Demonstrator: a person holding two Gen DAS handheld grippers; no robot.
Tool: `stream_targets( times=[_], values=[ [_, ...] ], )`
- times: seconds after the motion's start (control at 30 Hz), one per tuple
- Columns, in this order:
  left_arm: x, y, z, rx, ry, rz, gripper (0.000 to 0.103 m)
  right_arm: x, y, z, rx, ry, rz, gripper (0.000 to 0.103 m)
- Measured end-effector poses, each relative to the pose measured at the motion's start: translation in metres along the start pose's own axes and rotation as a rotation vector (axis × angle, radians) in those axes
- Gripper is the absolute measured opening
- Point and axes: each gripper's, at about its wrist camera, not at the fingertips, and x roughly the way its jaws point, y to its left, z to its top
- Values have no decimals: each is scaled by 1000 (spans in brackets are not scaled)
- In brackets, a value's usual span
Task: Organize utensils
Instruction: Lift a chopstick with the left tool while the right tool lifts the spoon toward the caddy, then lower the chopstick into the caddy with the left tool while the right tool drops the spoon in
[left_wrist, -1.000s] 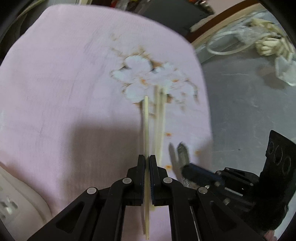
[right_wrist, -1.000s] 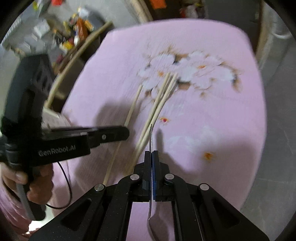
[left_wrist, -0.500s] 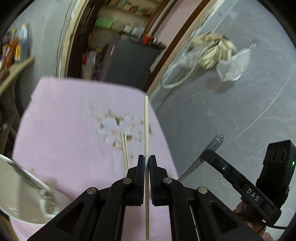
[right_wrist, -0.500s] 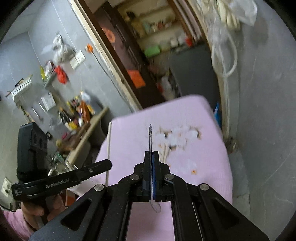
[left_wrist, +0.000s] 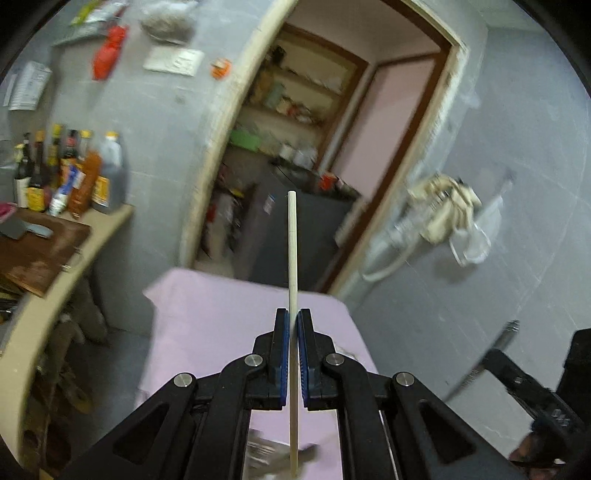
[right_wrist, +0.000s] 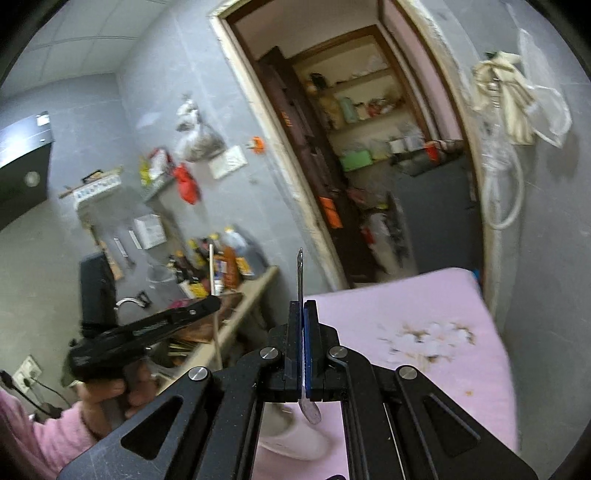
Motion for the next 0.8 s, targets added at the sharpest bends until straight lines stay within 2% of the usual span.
stream_targets(
  times=[0.13, 0.3, 0.5, 0.67, 0.8],
  values=[
    [-6, 43, -3, -35, -52, 26, 5, 19, 33, -11, -19, 24, 44, 1],
    [-2, 84, -26, -84, -77, 46, 5, 46, 57, -35, -51, 84, 27, 2],
    [4, 93, -54, -73, -126, 50, 5, 75, 58, -66, -31, 130, -58, 1],
    [15, 90, -71, 5, -155, 97, 5, 95, 50, -87, 3, 160, -111, 2],
    [20, 85, -86, 64, -167, 123, 5, 107, 49, -102, -23, 188, -147, 1]
  ],
)
